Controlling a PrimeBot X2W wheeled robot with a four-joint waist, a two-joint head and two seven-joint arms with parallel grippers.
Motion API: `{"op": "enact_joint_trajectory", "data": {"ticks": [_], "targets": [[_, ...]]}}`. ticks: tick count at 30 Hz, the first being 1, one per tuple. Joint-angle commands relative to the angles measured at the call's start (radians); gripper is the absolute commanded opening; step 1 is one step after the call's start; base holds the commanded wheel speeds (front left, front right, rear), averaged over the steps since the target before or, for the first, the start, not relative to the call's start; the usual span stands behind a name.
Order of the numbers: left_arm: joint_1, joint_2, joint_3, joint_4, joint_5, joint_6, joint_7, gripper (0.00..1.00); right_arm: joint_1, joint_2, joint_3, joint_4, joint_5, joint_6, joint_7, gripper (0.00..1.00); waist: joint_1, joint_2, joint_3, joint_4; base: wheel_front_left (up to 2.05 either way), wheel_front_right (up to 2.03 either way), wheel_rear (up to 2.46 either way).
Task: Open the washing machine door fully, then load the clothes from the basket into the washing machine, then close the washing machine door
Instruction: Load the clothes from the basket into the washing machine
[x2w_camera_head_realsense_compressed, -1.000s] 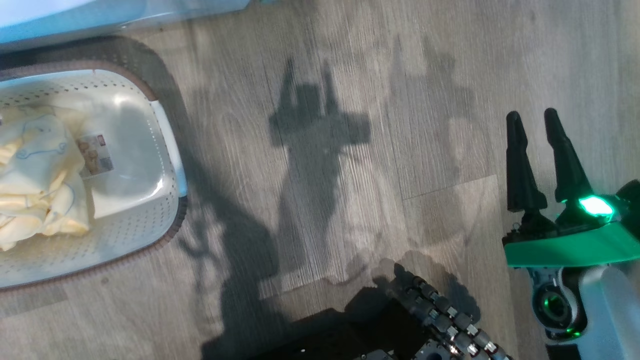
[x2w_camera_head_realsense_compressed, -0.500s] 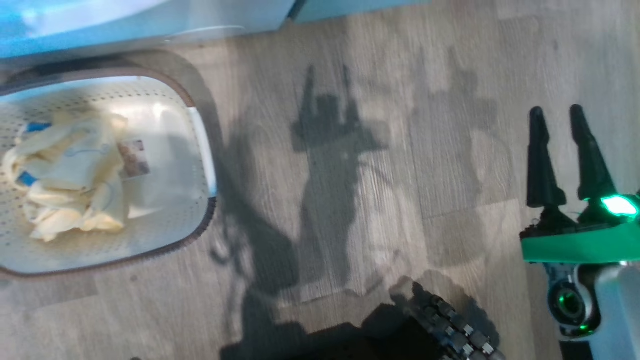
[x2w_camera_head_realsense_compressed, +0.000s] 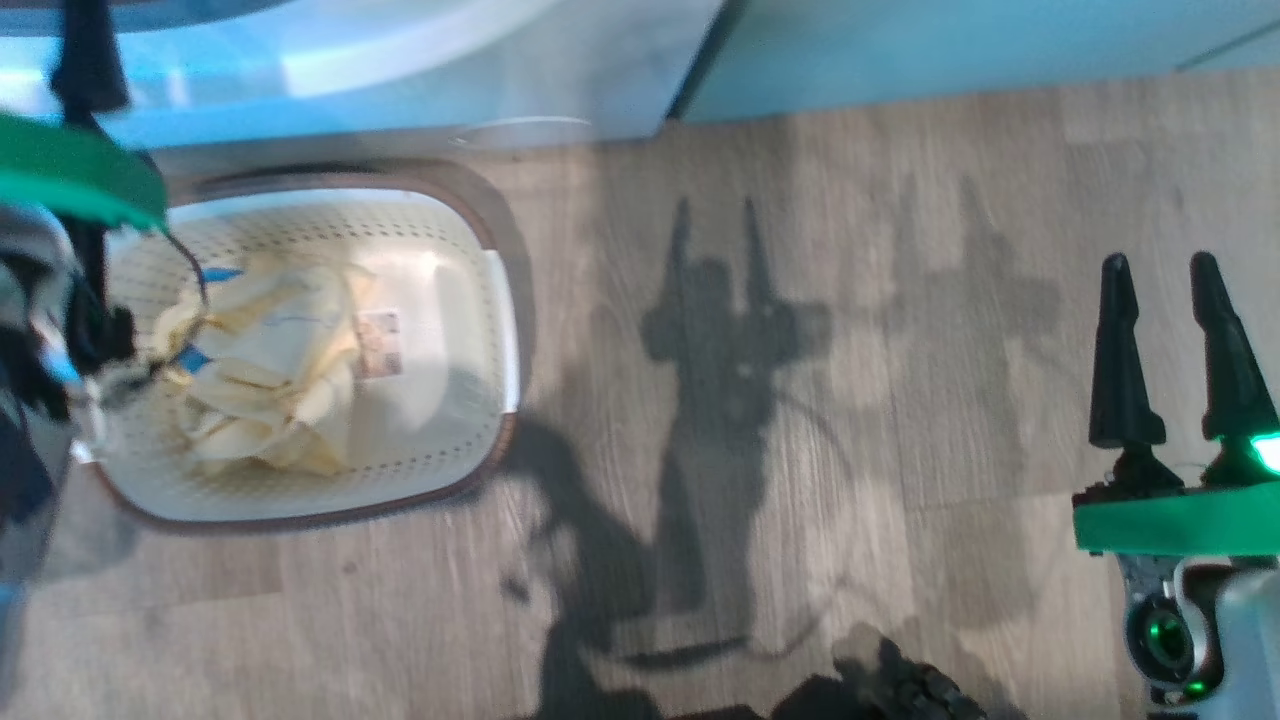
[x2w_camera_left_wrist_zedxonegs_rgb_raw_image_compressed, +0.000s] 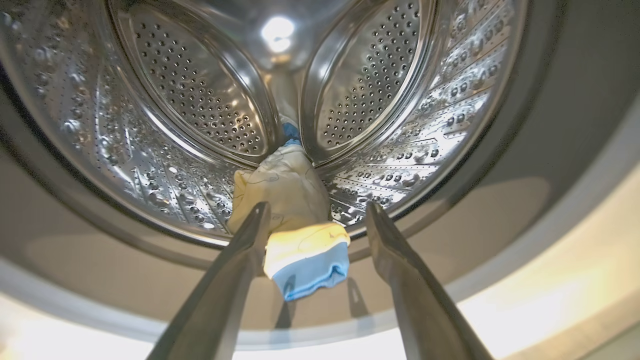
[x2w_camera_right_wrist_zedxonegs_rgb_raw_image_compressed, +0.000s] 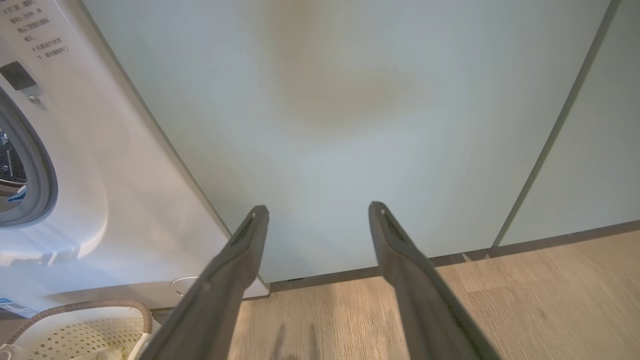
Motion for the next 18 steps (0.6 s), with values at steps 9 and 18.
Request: {"op": "enact_joint_trajectory", "data": {"ticks": [9, 18], "targets": [[0.217, -0.001, 0.039, -0.188, -0.001, 0.075, -0.005, 1.0, 0.051, -0.012, -0.021, -0.018, -0.092, -0.003, -0.007, 1.0, 0.0001, -0.0001, -0.102, 0.091, 0.0, 0.0, 0.0], [0.36, -0.078, -0.037, -0.256, 0.006, 0.107, -0.02, 1.0, 0.089, -0.012, -0.053, -0.007, -0.137, -0.003, -0.007, 1.0, 0.0001, -0.0001, -0.176, 0.161, 0.0, 0.0, 0.0]]}}
